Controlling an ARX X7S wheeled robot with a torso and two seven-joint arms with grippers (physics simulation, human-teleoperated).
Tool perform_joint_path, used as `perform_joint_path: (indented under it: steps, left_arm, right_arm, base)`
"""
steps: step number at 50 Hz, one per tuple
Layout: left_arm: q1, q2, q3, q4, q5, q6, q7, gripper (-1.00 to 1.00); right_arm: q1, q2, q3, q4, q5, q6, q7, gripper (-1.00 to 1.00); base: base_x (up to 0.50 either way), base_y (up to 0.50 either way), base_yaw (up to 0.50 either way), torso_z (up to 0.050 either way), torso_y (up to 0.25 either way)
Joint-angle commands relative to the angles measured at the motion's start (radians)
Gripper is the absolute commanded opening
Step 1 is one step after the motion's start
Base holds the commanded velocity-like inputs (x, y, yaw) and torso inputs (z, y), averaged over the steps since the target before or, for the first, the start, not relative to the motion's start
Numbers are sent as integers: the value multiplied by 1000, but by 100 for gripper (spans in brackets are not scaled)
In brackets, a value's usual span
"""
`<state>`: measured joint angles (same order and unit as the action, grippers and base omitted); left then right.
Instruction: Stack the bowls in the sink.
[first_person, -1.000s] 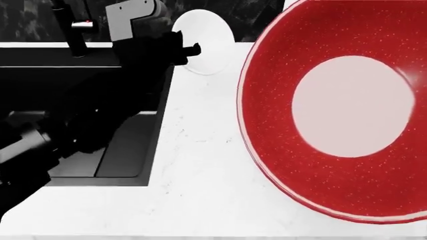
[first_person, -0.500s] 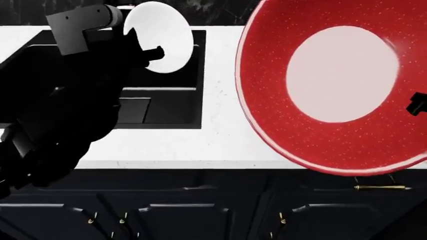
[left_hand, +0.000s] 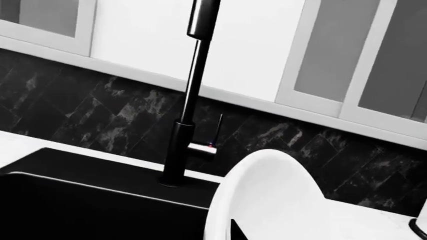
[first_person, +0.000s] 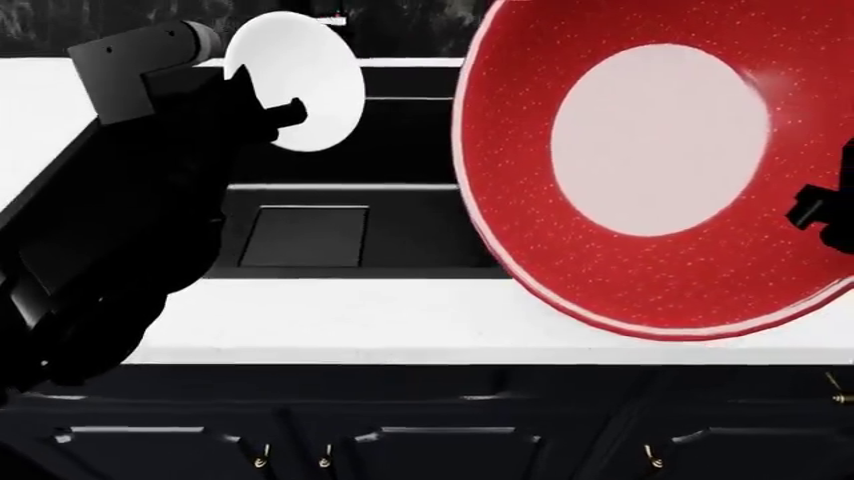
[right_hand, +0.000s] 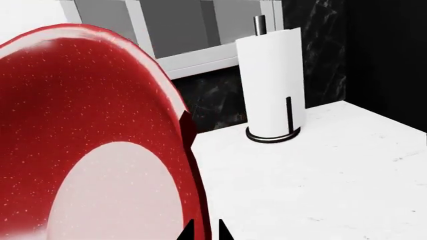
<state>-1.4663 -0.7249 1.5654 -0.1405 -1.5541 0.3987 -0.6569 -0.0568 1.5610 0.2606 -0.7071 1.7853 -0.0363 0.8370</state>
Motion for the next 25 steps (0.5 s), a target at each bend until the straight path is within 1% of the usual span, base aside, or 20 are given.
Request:
perform_joint_path:
  steps: [1,11,13,14,16,25]
  left_arm:
    - [5,-8,-16,8,11,8,2,-100]
    - [17,-6,-21,2,6,11,9,-100]
    - [19,-6,-22,3,6,10,9,-100]
    - [19,-6,-22,3,6,10,9,-100]
    - [20,-7,-23,4,6,9,8,-100]
    - [20,-9,-28,4,4,6,4,-100]
  right_arm:
    - [46,9,-19,-12,-6,-35,-18,-100]
    - [64,9,-22,-23,8,-10,-26,-100]
    - [364,-233,-322,20,10,290,75,-100]
    - [514,-260,-438,28,15,354,95,-100]
    - [785,-269,-446,30,19,365,104,-100]
    - [772,-277,-442,37,13,356,102,-100]
  base:
    - [0,500,0,0,0]
    - [0,500,0,2,0]
    - [-1,500,0,0,0]
    - [-1,500,0,0,0]
    - [-1,500,0,0,0]
    - [-2,500,0,0,0]
